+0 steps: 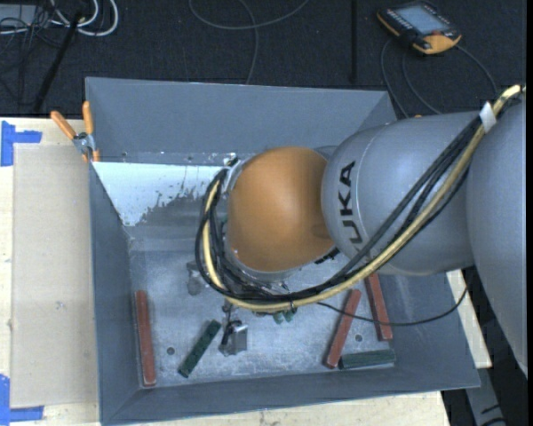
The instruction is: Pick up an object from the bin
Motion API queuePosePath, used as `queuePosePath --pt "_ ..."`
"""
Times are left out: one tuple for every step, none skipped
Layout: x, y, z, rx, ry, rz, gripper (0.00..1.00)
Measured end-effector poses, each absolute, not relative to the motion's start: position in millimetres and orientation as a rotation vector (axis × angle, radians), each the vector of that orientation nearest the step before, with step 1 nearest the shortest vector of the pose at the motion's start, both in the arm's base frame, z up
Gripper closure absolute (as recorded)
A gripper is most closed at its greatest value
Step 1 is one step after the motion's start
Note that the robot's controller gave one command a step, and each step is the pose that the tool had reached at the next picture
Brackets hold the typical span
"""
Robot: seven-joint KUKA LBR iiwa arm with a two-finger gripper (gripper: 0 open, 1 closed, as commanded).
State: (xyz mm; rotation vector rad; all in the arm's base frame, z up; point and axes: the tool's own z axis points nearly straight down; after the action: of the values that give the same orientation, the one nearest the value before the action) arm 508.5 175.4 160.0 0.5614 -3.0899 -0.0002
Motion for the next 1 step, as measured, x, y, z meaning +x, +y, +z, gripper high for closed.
queuePosePath --pt "504.5 184.5 150.7 0.994 -2.979 0.0 0.0"
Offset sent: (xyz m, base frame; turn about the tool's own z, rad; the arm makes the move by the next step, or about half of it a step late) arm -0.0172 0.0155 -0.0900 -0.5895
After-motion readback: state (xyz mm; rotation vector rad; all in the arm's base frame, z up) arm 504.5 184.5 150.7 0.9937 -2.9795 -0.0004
